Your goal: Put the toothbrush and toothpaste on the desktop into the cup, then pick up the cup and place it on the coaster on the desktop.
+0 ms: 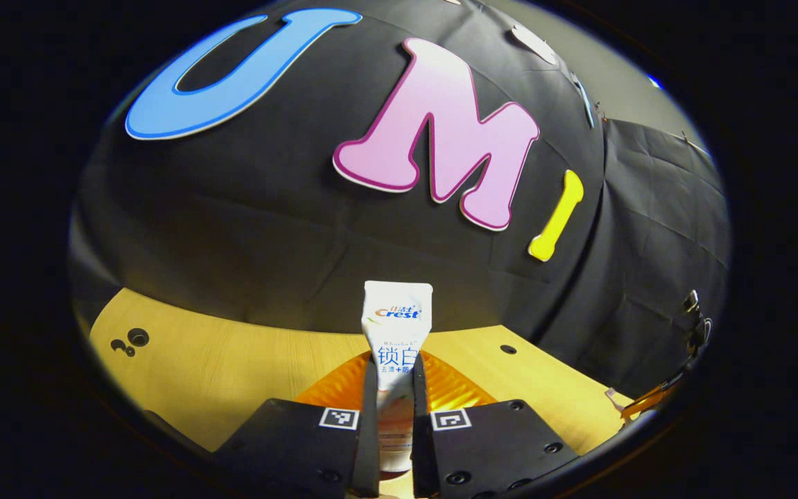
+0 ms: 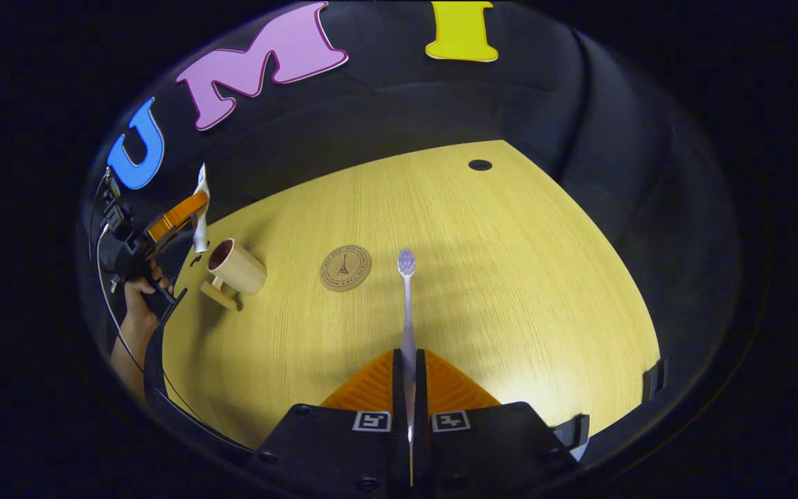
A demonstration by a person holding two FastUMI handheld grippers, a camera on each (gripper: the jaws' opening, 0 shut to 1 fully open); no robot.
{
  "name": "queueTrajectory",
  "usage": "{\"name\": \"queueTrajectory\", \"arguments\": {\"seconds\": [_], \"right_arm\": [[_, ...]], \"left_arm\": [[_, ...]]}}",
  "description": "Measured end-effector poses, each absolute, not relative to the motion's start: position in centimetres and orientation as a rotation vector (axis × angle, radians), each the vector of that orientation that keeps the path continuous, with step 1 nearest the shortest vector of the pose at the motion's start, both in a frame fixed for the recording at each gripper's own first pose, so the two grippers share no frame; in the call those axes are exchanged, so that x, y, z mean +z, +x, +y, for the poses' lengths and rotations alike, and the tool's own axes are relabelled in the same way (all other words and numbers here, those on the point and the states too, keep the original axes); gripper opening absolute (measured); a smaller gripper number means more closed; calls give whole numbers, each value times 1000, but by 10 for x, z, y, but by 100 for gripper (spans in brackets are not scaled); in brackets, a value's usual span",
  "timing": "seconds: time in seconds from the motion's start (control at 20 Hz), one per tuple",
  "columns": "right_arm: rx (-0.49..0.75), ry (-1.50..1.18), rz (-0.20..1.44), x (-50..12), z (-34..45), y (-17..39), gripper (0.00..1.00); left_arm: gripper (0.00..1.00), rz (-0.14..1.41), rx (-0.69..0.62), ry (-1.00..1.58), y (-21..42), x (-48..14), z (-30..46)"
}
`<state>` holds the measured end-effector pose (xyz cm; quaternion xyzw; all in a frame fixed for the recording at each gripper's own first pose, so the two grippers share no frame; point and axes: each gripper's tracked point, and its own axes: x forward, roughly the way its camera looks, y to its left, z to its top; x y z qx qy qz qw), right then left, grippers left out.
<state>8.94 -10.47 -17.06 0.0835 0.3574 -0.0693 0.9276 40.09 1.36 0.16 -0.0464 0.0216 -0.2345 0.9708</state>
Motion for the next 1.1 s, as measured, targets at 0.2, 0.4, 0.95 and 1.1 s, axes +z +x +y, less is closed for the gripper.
{"name": "queueTrajectory", "arguments": {"seconds": [0.2, 0.4, 0.95, 1.1], "right_arm": [[-151, 177, 756, -179, -103, 89, 6], [-140, 173, 756, -180, -97, 94, 6], [-56, 107, 702, -164, -73, 107, 6], [-5, 122, 650, -145, -49, 125, 6]], "left_arm": [[25, 45, -484, -159, 408, -10, 19], [27, 59, -486, -131, 412, -22, 18], [98, 98, -442, -29, 366, -45, 31], [98, 97, -381, -3, 334, -50, 45]]}}
